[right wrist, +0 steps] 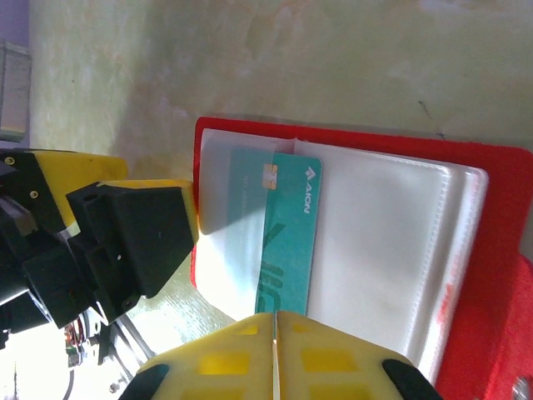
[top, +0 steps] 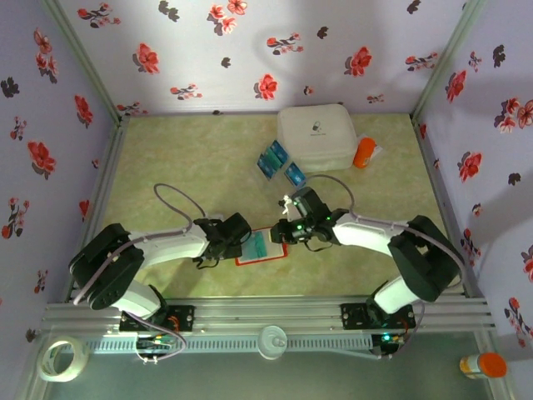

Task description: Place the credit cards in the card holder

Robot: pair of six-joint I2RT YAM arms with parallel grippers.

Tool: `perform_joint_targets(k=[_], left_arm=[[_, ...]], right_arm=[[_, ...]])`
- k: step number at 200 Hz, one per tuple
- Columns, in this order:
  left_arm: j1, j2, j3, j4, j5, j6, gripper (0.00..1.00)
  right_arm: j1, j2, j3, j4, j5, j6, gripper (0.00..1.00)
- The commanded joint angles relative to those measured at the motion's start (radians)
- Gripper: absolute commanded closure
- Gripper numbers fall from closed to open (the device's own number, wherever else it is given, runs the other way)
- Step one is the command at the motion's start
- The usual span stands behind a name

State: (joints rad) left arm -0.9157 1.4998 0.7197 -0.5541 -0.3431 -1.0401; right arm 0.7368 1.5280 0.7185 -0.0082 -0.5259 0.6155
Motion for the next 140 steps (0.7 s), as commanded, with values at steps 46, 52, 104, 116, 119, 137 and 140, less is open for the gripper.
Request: perform_joint_targets(k=[46,52,104,116,119,137,140], left_arm=[[0.009,0.058,-0.007,0.159,0.031,0.018,0.06],[0.009,0.057,-0.008,0.159,0.032,0.02,0.06],[0.009,0.057,-0.013,0.176,0.033,0.02,0.06],[0.009,0.058,-0.012,0.18,0.034,0.021,0.06],[0.008,0.057,-0.013,0.18,0.035,0.021,0.06],[0.009,0.056,-0.015,0.184,0.035,0.021,0.06],[0.009,0.056,-0.015,0.185,0.036,0.021,0.06]], right_arm=[[0.056,0.12,0.07,0.0,0.042,-0.007,0.9],[0.058,0.131,0.071,0.004,0.044,-0.005,0.9],[0.116,0.215,0.098,0.03,0.056,0.028,0.91],[0.134,0.226,0.109,0.03,0.064,0.033,0.92],[0.139,0.23,0.112,0.03,0.064,0.034,0.92],[0.156,0.243,0.126,0.038,0.068,0.049,0.92],[0.159,0.244,0.129,0.038,0.068,0.05,0.92]])
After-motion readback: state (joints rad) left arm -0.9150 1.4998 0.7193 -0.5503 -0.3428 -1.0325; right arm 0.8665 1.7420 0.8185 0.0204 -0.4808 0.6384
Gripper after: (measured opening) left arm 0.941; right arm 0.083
